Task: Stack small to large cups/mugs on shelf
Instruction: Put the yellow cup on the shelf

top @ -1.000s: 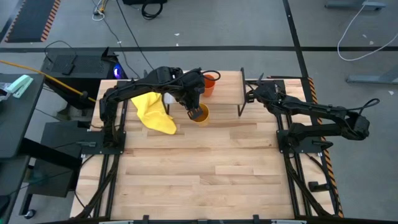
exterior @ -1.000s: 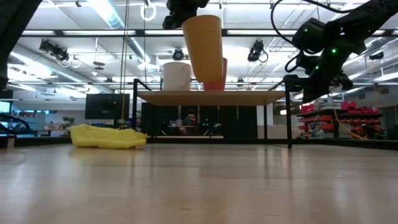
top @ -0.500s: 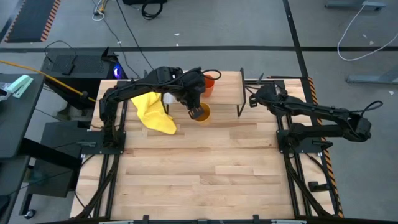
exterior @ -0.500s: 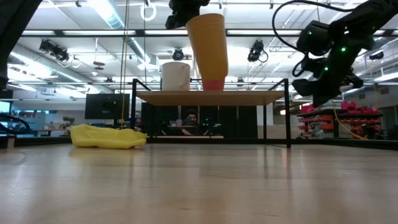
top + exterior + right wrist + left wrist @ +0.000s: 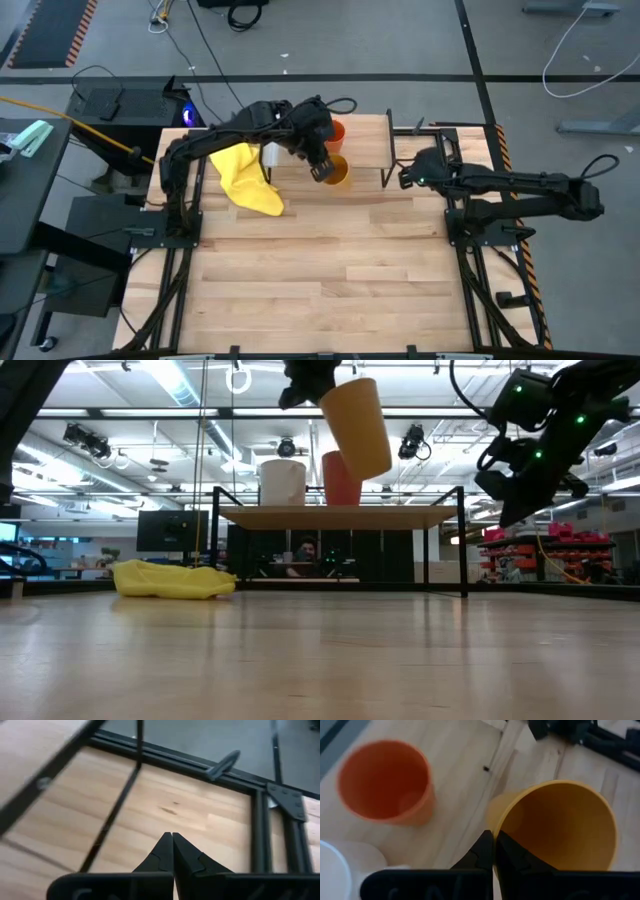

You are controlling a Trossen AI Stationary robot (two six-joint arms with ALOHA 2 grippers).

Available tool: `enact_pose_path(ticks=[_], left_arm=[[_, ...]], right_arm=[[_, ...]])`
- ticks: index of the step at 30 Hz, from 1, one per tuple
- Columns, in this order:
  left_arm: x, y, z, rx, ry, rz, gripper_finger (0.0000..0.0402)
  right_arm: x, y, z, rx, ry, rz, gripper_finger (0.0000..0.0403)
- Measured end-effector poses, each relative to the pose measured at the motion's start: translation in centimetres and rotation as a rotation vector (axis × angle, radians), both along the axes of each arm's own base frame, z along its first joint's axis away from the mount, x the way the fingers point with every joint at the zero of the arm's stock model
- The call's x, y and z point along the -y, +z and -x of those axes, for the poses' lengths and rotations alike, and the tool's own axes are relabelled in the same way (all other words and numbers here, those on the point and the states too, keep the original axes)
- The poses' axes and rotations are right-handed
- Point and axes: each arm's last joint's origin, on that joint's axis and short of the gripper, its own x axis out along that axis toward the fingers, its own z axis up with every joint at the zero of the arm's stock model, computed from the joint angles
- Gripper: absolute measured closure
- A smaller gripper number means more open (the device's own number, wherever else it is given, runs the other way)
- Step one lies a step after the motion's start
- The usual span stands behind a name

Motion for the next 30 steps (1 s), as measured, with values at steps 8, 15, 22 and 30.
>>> enact_pose_path(ticks=[8, 15, 22, 30], left_arm=[[-2.1, 0.6, -0.1, 0.089, 0.055, -0.024, 0.0392], [-3.1, 1.4, -0.5, 0.210, 0.024, -0.009, 0.0392], [-4.4, 2.1, -0.6, 0.314, 0.011, 0.007, 0.0392], [-6.4, 3.3, 0.5, 0.370, 0.044, 0.022, 0.0392]], right_arm=[[0.3, 0.1, 0.2, 0.006, -0.059, 0.038, 0.0402], [0.3, 0.1, 0.2, 0.005, -0.062, 0.038, 0.0402], [0.3, 0.1, 0.2, 0.000, -0.056, 0.036, 0.0403], [0.3, 0.1, 0.2, -0.008, -0.050, 0.037, 0.0403]])
